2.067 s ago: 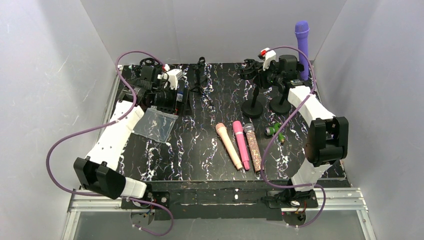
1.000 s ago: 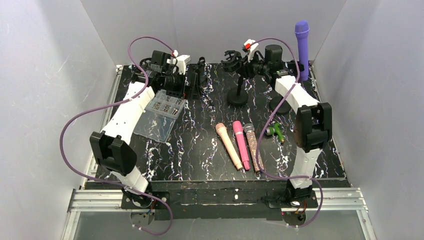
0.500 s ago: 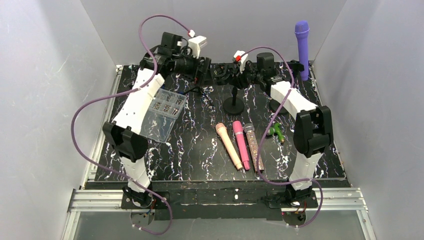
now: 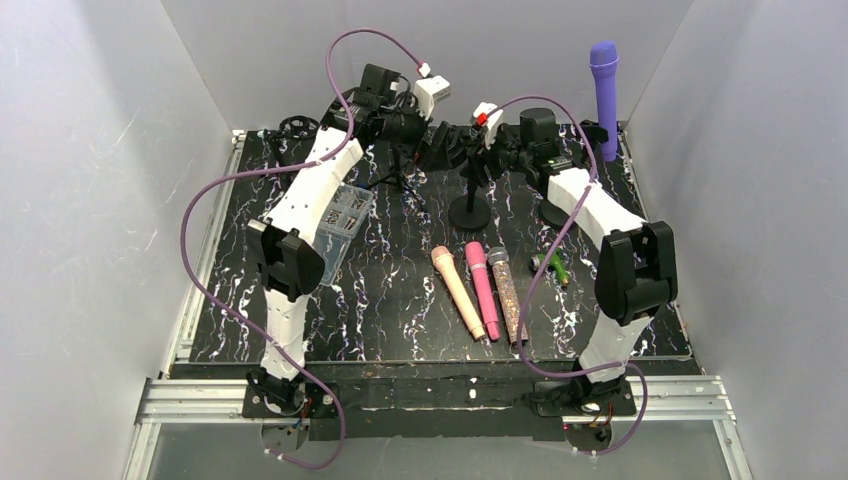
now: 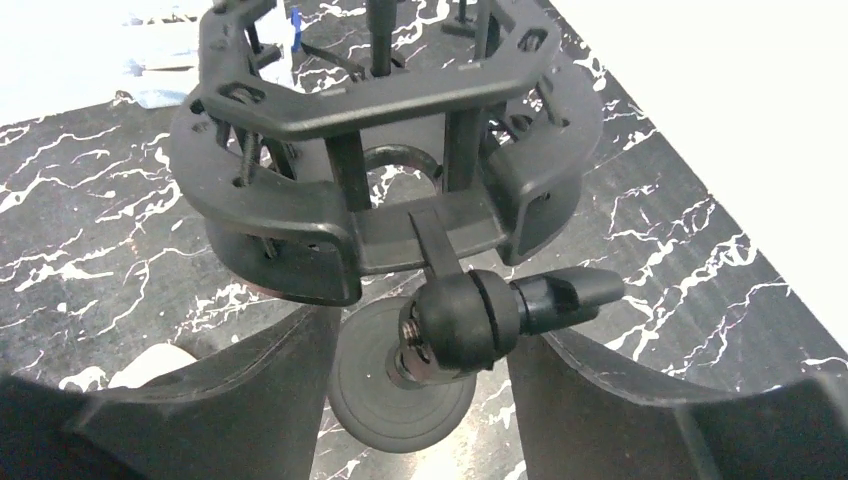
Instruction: Remove the microphone from the stand
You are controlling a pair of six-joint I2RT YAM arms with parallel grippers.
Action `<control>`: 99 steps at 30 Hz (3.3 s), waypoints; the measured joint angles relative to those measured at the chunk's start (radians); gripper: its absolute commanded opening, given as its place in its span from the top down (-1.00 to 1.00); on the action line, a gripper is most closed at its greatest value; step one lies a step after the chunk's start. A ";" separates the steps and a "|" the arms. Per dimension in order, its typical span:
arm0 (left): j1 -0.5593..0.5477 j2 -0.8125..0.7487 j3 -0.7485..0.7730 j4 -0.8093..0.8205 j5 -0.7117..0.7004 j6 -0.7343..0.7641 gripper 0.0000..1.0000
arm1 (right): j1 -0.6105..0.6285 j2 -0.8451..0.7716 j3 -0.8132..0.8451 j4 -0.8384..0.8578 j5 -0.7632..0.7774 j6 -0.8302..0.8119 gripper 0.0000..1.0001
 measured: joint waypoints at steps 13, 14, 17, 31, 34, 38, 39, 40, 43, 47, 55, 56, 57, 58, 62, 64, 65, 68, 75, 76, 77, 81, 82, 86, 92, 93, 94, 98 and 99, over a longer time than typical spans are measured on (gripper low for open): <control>-0.004 -0.003 0.000 0.056 -0.023 0.031 -0.92 | -0.010 -0.091 0.000 -0.097 0.065 -0.014 -0.72; -0.004 -0.004 0.000 0.053 -0.023 0.034 -0.93 | -0.013 -0.106 0.000 -0.117 0.078 -0.029 -0.72; -0.004 -0.019 -0.001 0.030 -0.023 0.042 -0.95 | -0.023 -0.140 0.011 -0.188 0.106 -0.079 -0.72; -0.004 -0.294 -0.180 -0.087 -0.019 0.089 -0.97 | -0.098 -0.011 0.422 -0.550 -0.017 -0.302 -0.67; -0.004 -0.310 -0.197 -0.104 -0.020 0.100 -0.97 | -0.099 0.045 0.491 -0.602 -0.060 -0.317 -0.66; -0.004 -0.310 -0.210 -0.123 -0.021 0.113 -0.97 | -0.099 0.100 0.536 -0.647 -0.099 -0.326 -0.66; -0.004 -0.310 -0.210 -0.127 -0.021 0.114 -0.97 | -0.099 0.111 0.542 -0.653 -0.108 -0.330 -0.66; -0.004 -0.310 -0.210 -0.129 -0.020 0.117 -0.97 | -0.099 0.120 0.546 -0.657 -0.115 -0.335 -0.66; -0.004 -0.310 -0.210 -0.132 -0.020 0.122 -0.97 | -0.099 0.138 0.561 -0.674 -0.134 -0.347 -0.66; -0.004 -0.310 -0.210 -0.138 -0.020 0.127 -0.97 | -0.099 0.157 0.610 -0.695 -0.155 -0.364 -0.66; -0.004 -0.310 -0.212 -0.150 -0.020 0.135 -0.97 | -0.099 0.195 0.676 -0.703 -0.193 -0.375 -0.65; -0.004 -0.310 -0.212 -0.150 -0.020 0.135 -0.97 | -0.097 0.200 0.676 -0.705 -0.197 -0.377 -0.65; -0.004 -0.310 -0.212 -0.151 -0.020 0.136 -0.97 | -0.095 0.204 0.677 -0.705 -0.200 -0.380 -0.65; -0.004 -0.310 -0.212 -0.151 -0.020 0.137 -0.97 | -0.095 0.208 0.677 -0.706 -0.203 -0.385 -0.64; -0.004 -0.310 -0.212 -0.152 -0.020 0.139 -0.97 | -0.091 0.219 0.677 -0.709 -0.210 -0.399 -0.63; -0.004 -0.310 -0.212 -0.152 -0.020 0.139 -0.97 | -0.088 0.220 0.677 -0.709 -0.211 -0.403 -0.61; -0.004 -0.310 -0.213 -0.152 -0.020 0.140 -0.97 | -0.086 0.221 0.677 -0.709 -0.214 -0.406 -0.60; -0.004 -0.310 -0.217 -0.153 -0.020 0.141 -0.96 | -0.080 0.224 0.679 -0.709 -0.219 -0.413 -0.55; -0.004 -0.311 -0.235 -0.161 -0.022 0.150 -0.97 | -0.068 0.248 0.699 -0.709 -0.230 -0.420 -0.37; -0.004 -0.311 -0.236 -0.163 -0.022 0.151 -0.97 | -0.068 0.253 0.699 -0.709 -0.231 -0.420 -0.31; -0.004 -0.311 -0.237 -0.165 -0.022 0.151 -0.97 | -0.067 0.257 0.699 -0.709 -0.233 -0.419 -0.26; -0.004 -0.311 -0.238 -0.171 -0.023 0.155 -0.97 | -0.067 0.264 0.697 -0.709 -0.240 -0.418 -0.02; -0.004 -0.311 -0.238 -0.171 -0.023 0.156 -0.97 | -0.067 0.264 0.695 -0.708 -0.240 -0.419 0.05; -0.004 -0.311 -0.238 -0.171 -0.022 0.158 -0.97 | -0.067 0.263 0.687 -0.710 -0.263 -0.413 0.50; -0.004 -0.311 -0.243 -0.171 -0.022 0.158 -0.96 | -0.068 0.237 0.644 -0.700 -0.267 -0.420 0.97; -0.004 -0.311 -0.244 -0.171 -0.022 0.158 -0.96 | -0.068 0.229 0.631 -0.696 -0.267 -0.421 0.97; -0.004 -0.311 -0.245 -0.171 -0.022 0.158 -0.96 | -0.069 0.219 0.616 -0.689 -0.267 -0.422 0.97; -0.004 -0.313 -0.256 -0.172 -0.022 0.158 -0.97 | -0.068 0.175 0.542 -0.644 -0.266 -0.428 0.97; -0.004 -0.313 -0.259 -0.172 -0.022 0.158 -0.97 | -0.068 0.165 0.525 -0.632 -0.266 -0.429 0.97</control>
